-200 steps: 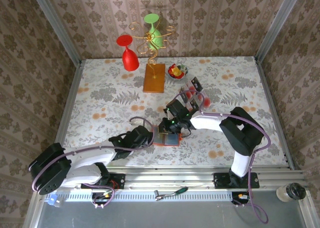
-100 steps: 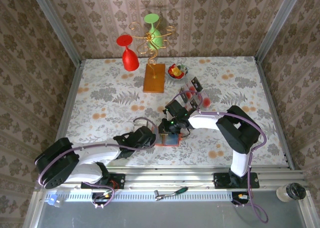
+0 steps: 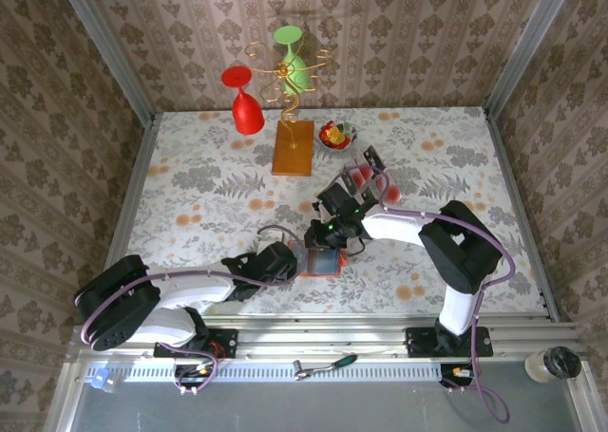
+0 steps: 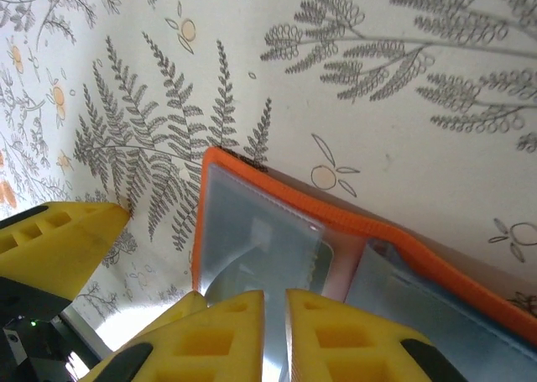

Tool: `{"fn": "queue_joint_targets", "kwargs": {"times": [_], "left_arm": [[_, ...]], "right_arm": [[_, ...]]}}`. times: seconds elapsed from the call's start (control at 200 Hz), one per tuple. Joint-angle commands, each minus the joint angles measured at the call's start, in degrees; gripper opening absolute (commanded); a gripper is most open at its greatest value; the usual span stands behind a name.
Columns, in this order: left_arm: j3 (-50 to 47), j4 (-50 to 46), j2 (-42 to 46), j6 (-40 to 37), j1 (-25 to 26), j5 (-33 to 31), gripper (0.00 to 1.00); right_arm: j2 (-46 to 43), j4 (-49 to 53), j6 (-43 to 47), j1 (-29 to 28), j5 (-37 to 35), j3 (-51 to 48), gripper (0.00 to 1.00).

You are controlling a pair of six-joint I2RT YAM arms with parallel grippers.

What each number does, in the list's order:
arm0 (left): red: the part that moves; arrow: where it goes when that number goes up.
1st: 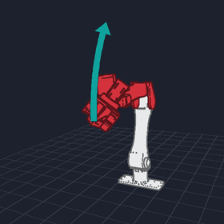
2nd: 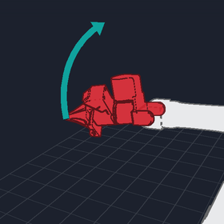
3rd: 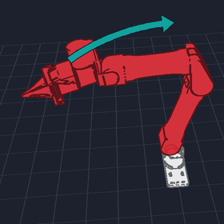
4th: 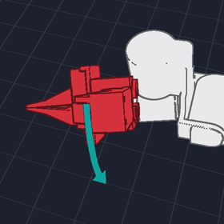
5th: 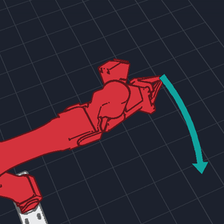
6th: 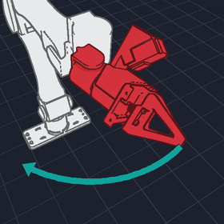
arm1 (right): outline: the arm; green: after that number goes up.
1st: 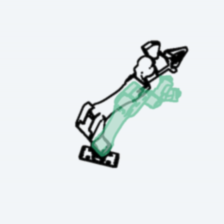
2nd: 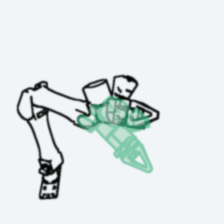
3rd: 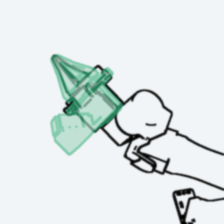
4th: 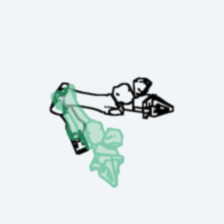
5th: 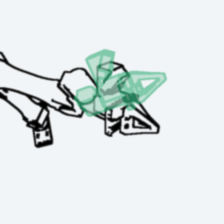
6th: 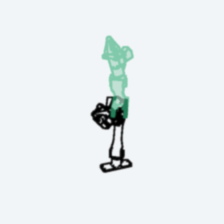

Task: Put the credit cards into the card holder
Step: Press the card holder at the center of the table.

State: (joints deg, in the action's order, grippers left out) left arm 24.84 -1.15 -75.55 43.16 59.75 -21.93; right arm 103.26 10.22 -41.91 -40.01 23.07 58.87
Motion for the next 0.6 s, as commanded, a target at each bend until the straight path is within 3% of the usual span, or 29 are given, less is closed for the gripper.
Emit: {"fn": "queue_joint_targets", "kwargs": {"times": [0.0, 0.595], "left_arm": [[0.7, -0.9, 0.2, 0.9, 0.6, -1.5, 0.74], [1.3, -2.2, 3.5, 0.1, 0.6, -1.8, 0.75]], "right_arm": [[-0.4, 2.9, 2.1, 0.2, -1.0, 1.3, 0.16], [4.1, 1.4, 1.5, -1.6, 0.5, 2.4, 0.15]]}}
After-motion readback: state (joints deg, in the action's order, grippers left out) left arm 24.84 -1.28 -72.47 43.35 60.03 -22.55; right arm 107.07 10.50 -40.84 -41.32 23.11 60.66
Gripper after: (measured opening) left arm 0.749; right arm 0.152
